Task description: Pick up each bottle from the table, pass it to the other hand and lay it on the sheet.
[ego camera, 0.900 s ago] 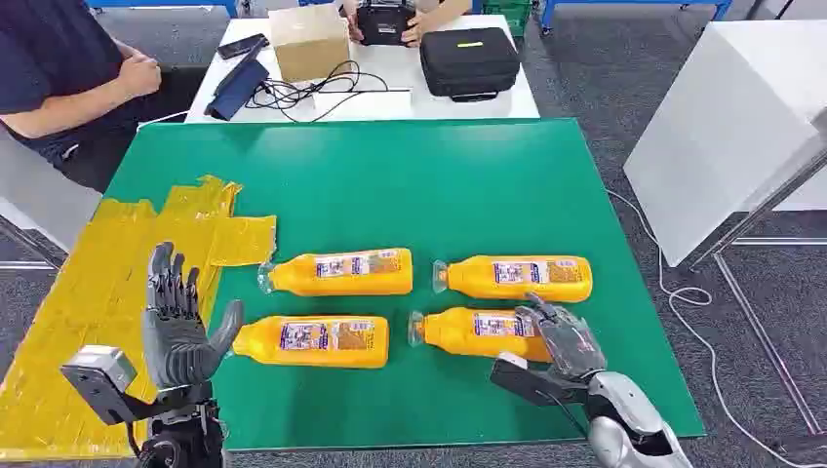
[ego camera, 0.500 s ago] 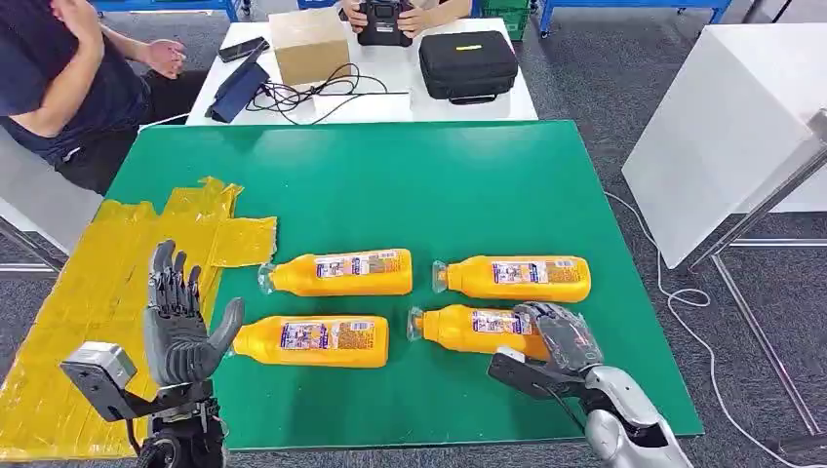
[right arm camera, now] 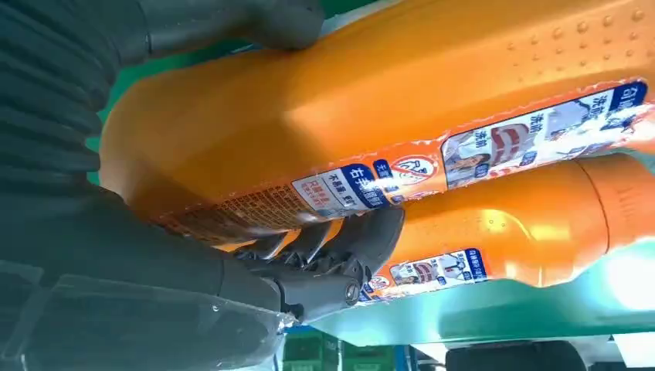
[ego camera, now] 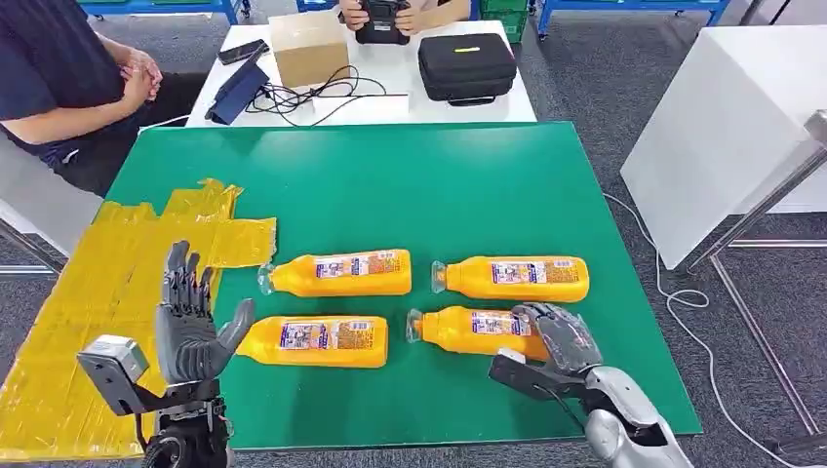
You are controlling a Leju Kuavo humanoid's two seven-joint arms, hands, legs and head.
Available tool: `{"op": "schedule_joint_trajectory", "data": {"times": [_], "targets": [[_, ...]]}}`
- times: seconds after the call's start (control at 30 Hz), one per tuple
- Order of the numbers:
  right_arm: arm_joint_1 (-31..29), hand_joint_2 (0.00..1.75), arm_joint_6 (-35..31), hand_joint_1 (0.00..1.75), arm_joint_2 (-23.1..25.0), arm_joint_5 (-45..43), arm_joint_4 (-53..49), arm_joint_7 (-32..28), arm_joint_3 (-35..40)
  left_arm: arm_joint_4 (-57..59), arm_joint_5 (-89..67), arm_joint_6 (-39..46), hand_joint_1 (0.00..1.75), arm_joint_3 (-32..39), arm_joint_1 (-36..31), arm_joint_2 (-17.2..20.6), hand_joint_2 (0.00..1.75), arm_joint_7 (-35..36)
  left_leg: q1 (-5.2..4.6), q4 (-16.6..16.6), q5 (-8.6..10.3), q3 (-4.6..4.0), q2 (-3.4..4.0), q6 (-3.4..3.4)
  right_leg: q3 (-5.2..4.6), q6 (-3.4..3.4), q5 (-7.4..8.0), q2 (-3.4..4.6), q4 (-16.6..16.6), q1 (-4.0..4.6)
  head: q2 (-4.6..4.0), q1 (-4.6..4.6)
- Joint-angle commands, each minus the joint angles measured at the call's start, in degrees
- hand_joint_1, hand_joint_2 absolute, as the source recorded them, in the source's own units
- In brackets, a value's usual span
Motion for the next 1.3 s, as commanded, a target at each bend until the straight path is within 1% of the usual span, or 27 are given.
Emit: {"op": "schedule_joint_trajectory", "data": {"times": [0.03,0.17,0.2,0.27,0.3,0.37,0.4,0.47,0.5,0.6,0.63,0.67,0.7,0.73,0.77,0.83,0.87,0.9,0.97,1.0,1.07,1.13,1.2,1.23,1.3], "targets": [[2.2,1.75,0.6,1.75,-0.6,-0.3,3.3,0.1,1.8,3.5,-0.1,-0.1,0.00,-0.8,-1.5,0.4,1.75,0.3,0.06,-0.1,-0.01,0.09,-0.20,-0.16,0.16,0.07,-0.07,-0.31,-0.1,0.05,0.02,0.00],[2.2,1.75,0.6,1.75,-0.6,-0.3,3.3,0.1,1.8,3.5,-0.1,-0.1,0.00,-0.8,-1.5,0.4,1.75,0.3,0.07,-0.1,0.00,0.09,-0.23,-0.20,0.18,0.09,-0.06,-0.36,-0.1,0.05,0.00,0.00],[2.9,1.75,0.4,1.75,0.0,-3.8,1.8,-1.7,0.3,3.4,-0.3,-0.4,0.00,-0.9,-1.3,0.6,1.75,0.9,0.08,-0.1,-0.01,0.06,-0.23,-0.23,0.15,0.09,-0.08,-0.38,-0.1,0.06,0.00,0.00],[5.2,1.75,-1.0,1.75,0.0,-13.5,-7.5,-5.5,-3.1,3.9,0.8,-1.6,0.00,-0.4,-1.0,0.4,1.75,2.8,0.08,-0.1,-0.01,0.07,-0.24,-0.21,0.16,0.08,-0.08,-0.38,-0.1,0.06,0.00,0.00],[5.9,1.75,-0.4,1.75,0.5,-19.8,-11.8,-5.8,-5.1,4.1,1.3,-1.7,0.00,-0.2,-0.9,0.4,1.75,3.2,0.02,-0.1,0.00,0.05,-0.18,-0.12,0.09,0.04,-0.07,-0.25,0.0,0.01,0.00,0.00],[5.0,1.75,1.0,1.75,-0.5,-29.9,-19.5,-5.6,-6.5,5.3,2.6,-2.3,0.00,-0.5,-2.3,0.8,1.75,4.4,0.03,0.0,-0.04,-0.04,-0.28,-0.23,0.03,0.08,-0.15,-0.42,0.0,0.01,0.00,0.00],[4.5,1.75,1.2,1.75,-0.9,-33.5,-21.6,-5.5,-6.9,5.8,3.8,-2.7,0.00,-0.8,-2.8,1.2,1.75,5.0,-0.03,0.0,-0.02,-0.09,-0.16,-0.15,-0.08,0.06,-0.10,-0.25,0.1,-0.05,0.00,0.00],[4.0,1.75,0.6,1.75,-0.6,-36.4,-24.2,-5.6,-7.5,5.8,7.2,-3.9,0.00,-1.3,-2.9,2.0,1.75,6.4,-0.05,0.1,-0.04,-0.23,-0.16,-0.19,-0.20,0.07,-0.11,-0.24,0.2,-0.09,0.00,0.02],[3.0,1.75,0.5,1.75,0.0,-37.6,-23.5,-6.0,-7.0,5.5,8.9,-5.0,0.00,-1.9,-2.8,2.9,1.75,7.0,-0.06,0.1,-0.03,-0.36,0.03,-0.13,-0.35,0.05,-0.03,-0.03,0.2,-0.14,0.00,0.00],[-2.3,1.75,-1.6,1.75,2.8,-39.4,-17.4,-7.5,-4.0,3.4,12.5,-6.9,0.00,-2.4,-1.8,4.1,1.75,8.2,0.01,0.1,-0.12,-0.41,0.11,-0.29,-0.46,0.10,-0.07,-0.04,0.2,-0.10,0.00,0.00],[-4.7,1.75,-1.4,1.75,5.2,-39.8,-15.1,-8.6,-2.9,3.0,20.2,-11.7,0.00,-2.7,-1.9,4.0,1.75,9.1,0.06,0.0,-0.07,-0.37,0.24,-0.22,-0.41,0.07,0.01,0.11,0.0,-0.03,0.00,0.02],[-11.2,1.75,-3.2,1.75,10.3,-38.0,-8.7,-8.3,1.0,2.1,24.0,-11.7,0.00,-2.0,-2.2,4.1,1.75,9.9,0.05,-0.1,-0.05,-0.32,0.29,-0.18,-0.37,0.06,0.04,0.17,0.0,-0.03,0.00,-0.02],[-15.4,1.75,-4.7,1.75,13.0,-37.7,-5.0,-7.2,3.3,1.5,24.9,-11.2,0.00,-2.1,-2.9,4.3,1.75,10.5,0.04,0.0,-0.07,-0.33,0.42,-0.22,-0.43,0.06,0.05,0.29,0.0,-0.04,0.00,-0.02],[-18.6,1.75,-5.5,1.75,14.9,-38.2,-2.1,-6.3,4.7,0.9,25.1,-10.3,0.00,-2.3,-3.5,4.1,1.75,11.1,0.09,0.0,-0.12,-0.29,0.96,-0.32,-0.53,0.03,0.16,0.80,0.1,0.00,0.02,0.00],[-20.8,1.75,-6.2,1.75,16.0,-38.7,-0.3,-5.6,5.5,0.5,25.5,-9.6,0.00,-2.3,-4.0,4.0,1.75,11.5,0.09,0.0,-0.07,-0.47,0.98,-0.21,-0.63,0.02,0.23,0.88,0.1,-0.04,0.00,-0.02],[-23.0,1.75,-6.7,1.75,17.3,-39.2,1.2,-4.9,6.3,-0.1,25.6,-8.9,0.00,-2.7,-4.6,3.8,1.75,12.1,0.14,0.0,0.02,-0.62,0.75,-0.19,-0.69,-0.01,0.21,0.67,0.1,-0.03,0.00,0.04],[-23.8,1.75,-7.0,1.75,17.6,-39.0,1.9,-4.4,6.8,-0.4,25.4,-8.4,0.00,-2.9,-4.9,3.5,1.75,12.4,0.17,0.0,0.00,-0.56,0.90,-0.28,-0.72,-0.01,0.22,0.85,0.2,0.00,0.00,-0.04],[-23.9,1.75,-7.0,1.75,17.7,-38.9,1.9,-4.3,6.8,-0.5,25.4,-8.4,0.00,-2.9,-4.8,3.4,1.75,12.4,0.07,0.0,0.08,-0.57,0.73,-0.22,-0.76,-0.04,0.20,0.70,0.2,-0.06,0.00,-0.02],[-25.5,1.75,-7.3,1.75,19.0,-38.0,3.8,-3.2,8.0,-1.0,25.1,-8.2,0.00,-3.3,-5.3,2.8,1.75,12.9,0.14,0.0,0.06,-0.47,0.65,-0.38,-0.68,-0.12,0.19,0.53,0.2,0.03,0.00,0.00],[-26.6,1.75,-7.8,1.75,19.9,-37.5,5.9,-2.7,8.7,-0.9,25.0,-8.2,0.00,-3.5,-5.7,2.4,1.75,13.1,0.08,0.0,0.23,-0.62,0.26,-0.33,-0.75,-0.12,0.21,0.34,0.1,0.00,0.00,-0.02],[-29.6,1.75,-9.2,1.75,22.7,-35.6,11.7,-1.4,9.8,-0.2,24.4,-7.9,0.00,-4.1,-7.4,1.9,1.75,14.3,0.14,0.1,0.20,-0.59,0.30,-0.44,-0.73,-0.08,0.15,0.32,0.2,0.06,0.00,-0.02],[-31.6,1.75,-10.8,1.75,25.5,-34.0,16.5,-1.5,10.4,0.4,24.1,-7.3,0.00,-4.5,-8.8,1.4,1.75,14.9,0.16,0.1,0.16,-0.56,0.41,-0.43,-0.71,-0.06,0.16,0.42,0.2,0.06,0.00,0.02],[-31.6,1.75,-10.8,1.75,25.5,-34.0,16.5,-1.5,10.4,0.4,24.1,-7.3,0.00,-4.5,-8.8,1.4,1.75,14.9,0.18,0.1,0.19,-0.63,0.46,-0.42,-0.74,-0.07,0.20,0.47,0.2,0.06,0.00,0.00],[-31.6,1.75,-10.8,1.75,25.5,-34.0,16.5,-1.5,10.4,0.4,24.1,-7.3,0.00,-4.5,-8.8,1.4,1.75,14.9,0.14,0.0,0.28,-0.71,0.26,-0.34,-0.77,-0.10,0.21,0.34,0.2,0.02,0.00,0.00],[-31.5,1.75,-10.8,1.75,25.3,-34.0,16.6,-1.7,10.4,0.3,24.1,-7.4,0.00,-4.5,-8.6,1.6,1.75,14.8,0.18,0.0,0.22,-0.59,0.17,-0.45,-0.67,-0.06,0.11,0.16,0.2,0.06,0.02,0.00]]}}
